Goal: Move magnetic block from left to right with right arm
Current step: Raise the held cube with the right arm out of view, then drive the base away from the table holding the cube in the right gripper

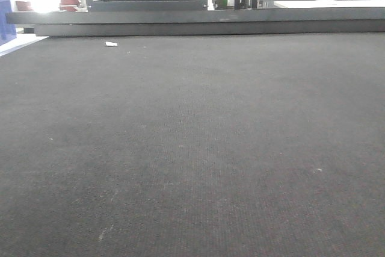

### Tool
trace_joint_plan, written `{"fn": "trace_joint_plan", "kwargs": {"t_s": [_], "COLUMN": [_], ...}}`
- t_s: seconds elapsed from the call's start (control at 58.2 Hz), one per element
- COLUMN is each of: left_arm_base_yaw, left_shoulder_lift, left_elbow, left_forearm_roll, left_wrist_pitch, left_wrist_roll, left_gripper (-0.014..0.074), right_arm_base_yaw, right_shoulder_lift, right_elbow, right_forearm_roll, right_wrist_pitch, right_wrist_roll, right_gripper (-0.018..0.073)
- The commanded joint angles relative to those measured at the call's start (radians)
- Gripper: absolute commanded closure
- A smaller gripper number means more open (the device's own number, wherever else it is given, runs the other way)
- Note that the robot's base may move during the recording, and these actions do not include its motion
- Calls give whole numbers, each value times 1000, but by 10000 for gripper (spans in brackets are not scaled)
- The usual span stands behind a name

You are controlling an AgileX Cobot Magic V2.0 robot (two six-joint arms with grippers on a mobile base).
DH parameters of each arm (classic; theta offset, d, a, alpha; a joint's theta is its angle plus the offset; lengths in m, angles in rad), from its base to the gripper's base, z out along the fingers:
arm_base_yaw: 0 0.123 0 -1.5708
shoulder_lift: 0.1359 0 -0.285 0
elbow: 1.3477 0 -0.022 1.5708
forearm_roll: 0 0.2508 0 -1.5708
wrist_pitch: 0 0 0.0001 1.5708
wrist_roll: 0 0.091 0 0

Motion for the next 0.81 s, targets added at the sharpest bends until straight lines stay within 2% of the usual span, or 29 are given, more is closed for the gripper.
{"fn": "trace_joint_plan", "kwargs": {"t_s": [0.0, 0.79], "left_arm_base_yaw": [-4, -4], "left_shoulder_lift": [-11, -11], "left_elbow": [8, 8], "left_forearm_roll": [-3, -3], "left_wrist_pitch": [-84, -84], "left_wrist_roll": [-7, -7], "left_gripper": [722, 722], "right_arm_base_yaw": [-6, -6], "right_shoulder_lift": [8, 8], "right_elbow": [-29, -29], "right_forearm_roll": [-11, -11], "right_wrist_pitch": [-83, -83], "right_wrist_roll": [-7, -7], "right_gripper": [199, 199]}}
